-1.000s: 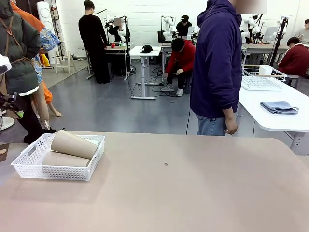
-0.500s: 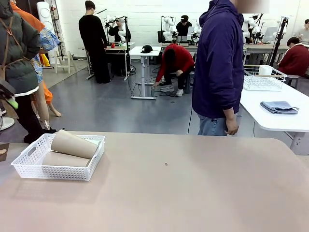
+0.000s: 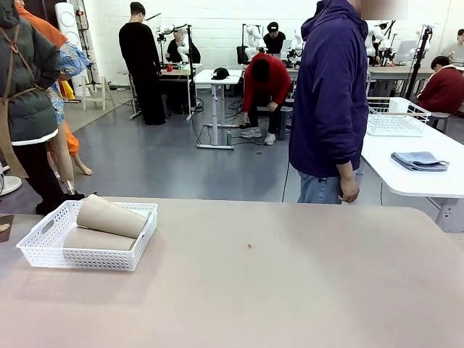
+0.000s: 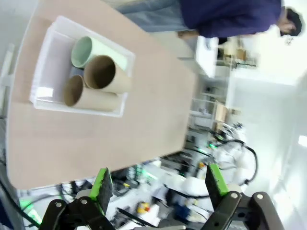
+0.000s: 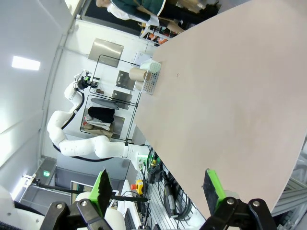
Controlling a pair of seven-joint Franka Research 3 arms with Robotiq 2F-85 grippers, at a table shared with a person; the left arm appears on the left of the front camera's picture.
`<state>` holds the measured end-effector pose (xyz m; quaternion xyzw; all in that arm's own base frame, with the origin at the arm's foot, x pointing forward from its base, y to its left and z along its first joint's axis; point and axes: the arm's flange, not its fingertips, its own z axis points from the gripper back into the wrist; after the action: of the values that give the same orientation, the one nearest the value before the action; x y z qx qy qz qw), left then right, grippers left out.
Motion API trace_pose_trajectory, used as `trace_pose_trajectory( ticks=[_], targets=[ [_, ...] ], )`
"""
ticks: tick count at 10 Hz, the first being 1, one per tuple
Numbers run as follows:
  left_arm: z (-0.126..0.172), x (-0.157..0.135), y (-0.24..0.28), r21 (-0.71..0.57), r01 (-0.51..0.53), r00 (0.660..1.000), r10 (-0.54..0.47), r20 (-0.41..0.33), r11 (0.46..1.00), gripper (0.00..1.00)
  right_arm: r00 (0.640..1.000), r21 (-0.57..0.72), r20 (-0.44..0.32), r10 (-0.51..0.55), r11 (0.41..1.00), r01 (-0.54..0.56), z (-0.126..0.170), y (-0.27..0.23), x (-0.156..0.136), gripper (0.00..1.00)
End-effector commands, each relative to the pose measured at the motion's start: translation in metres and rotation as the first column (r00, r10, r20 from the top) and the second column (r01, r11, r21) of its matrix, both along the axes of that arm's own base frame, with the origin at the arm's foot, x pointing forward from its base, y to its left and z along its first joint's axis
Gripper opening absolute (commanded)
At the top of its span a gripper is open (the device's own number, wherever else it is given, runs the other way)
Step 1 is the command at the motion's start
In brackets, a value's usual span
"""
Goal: Clean and organize the cups into the basket.
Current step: Move the Organizing basket back to the left side of the table.
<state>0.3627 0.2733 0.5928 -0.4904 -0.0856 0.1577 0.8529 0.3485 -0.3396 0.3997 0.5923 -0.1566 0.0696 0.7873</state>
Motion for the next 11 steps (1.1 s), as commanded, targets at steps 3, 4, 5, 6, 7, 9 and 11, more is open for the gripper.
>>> trace_pose_trajectory(
  ticks=[3,4,5,6,7,9,11],
  targets=[
    [-0.049,0.026,0.095,-0.228,0.126,0.991,-0.132,-0.011,0.965,1.00,1.000,-0.006,0.003,-0.009,1.000,0.009,0.000,0.002,0.000,1.00],
    [-0.053,0.026,0.103,-0.240,0.130,0.991,-0.134,0.001,0.962,1.00,1.000,-0.006,0.003,-0.009,1.000,0.009,0.000,0.002,0.000,1.00],
    [-0.053,0.027,0.104,-0.238,0.139,0.990,-0.140,0.012,0.961,1.00,1.000,-0.006,0.003,-0.009,1.000,0.009,0.000,0.002,0.000,1.00],
    [-0.050,0.026,0.103,-0.225,0.147,0.989,-0.145,0.024,0.963,1.00,1.000,-0.006,0.003,-0.009,1.000,0.009,0.000,0.002,0.000,1.00],
    [-0.044,0.022,0.101,-0.218,0.150,0.989,-0.144,0.045,0.964,1.00,1.000,-0.006,0.003,-0.009,1.000,0.009,0.000,0.002,0.000,1.00],
    [-0.026,0.010,0.092,-0.171,0.129,0.990,-0.116,0.084,0.977,1.00,1.000,-0.006,0.003,-0.009,1.000,0.009,0.000,0.002,0.000,1.00],
    [-0.055,0.027,0.080,-0.212,0.150,0.989,-0.145,0.038,0.966,1.00,1.000,-0.006,0.003,-0.009,1.000,0.009,0.000,0.002,0.000,1.00]
  ],
)
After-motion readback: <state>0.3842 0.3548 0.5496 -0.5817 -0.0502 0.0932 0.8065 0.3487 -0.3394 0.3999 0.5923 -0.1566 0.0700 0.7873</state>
